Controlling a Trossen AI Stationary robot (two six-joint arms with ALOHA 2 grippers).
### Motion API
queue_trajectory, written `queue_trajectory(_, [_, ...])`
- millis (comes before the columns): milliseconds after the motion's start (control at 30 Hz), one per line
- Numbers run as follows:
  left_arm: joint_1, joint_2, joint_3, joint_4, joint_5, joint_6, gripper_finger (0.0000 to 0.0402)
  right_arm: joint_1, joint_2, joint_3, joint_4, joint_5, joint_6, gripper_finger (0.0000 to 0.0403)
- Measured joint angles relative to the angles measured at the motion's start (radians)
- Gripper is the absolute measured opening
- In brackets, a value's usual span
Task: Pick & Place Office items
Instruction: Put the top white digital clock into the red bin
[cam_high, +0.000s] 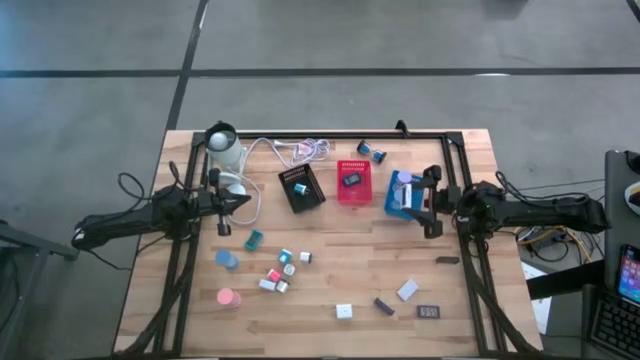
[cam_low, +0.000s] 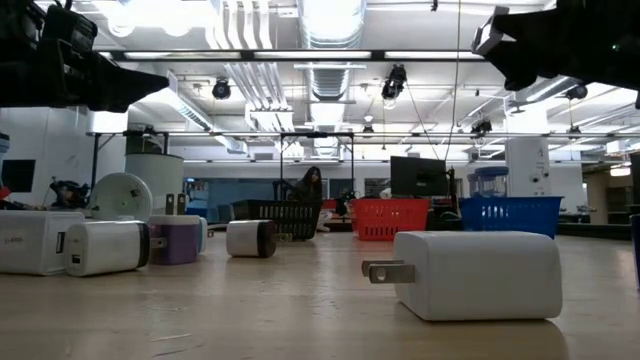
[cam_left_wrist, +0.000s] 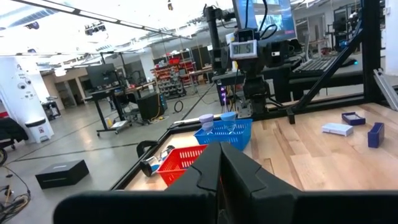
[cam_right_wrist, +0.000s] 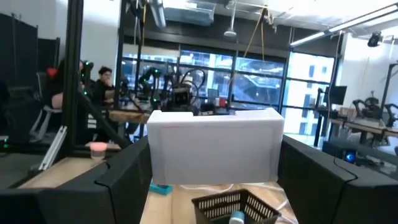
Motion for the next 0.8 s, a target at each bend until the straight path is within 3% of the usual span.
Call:
queue_trajectory(233, [0.0, 0.0, 0.0, -0.001, 0.0, -0.003, 0.0014, -0.005, -0.043, 0.038, -0.153, 0.011, 0.014, 0.0288])
queue_trajectory(800, [0.0, 0.0, -0.001, -0.001, -0.001, -0.005, 0.0014, -0.082, -0.147, -0.041, -0.175, 0.01, 0.032, 0.0288])
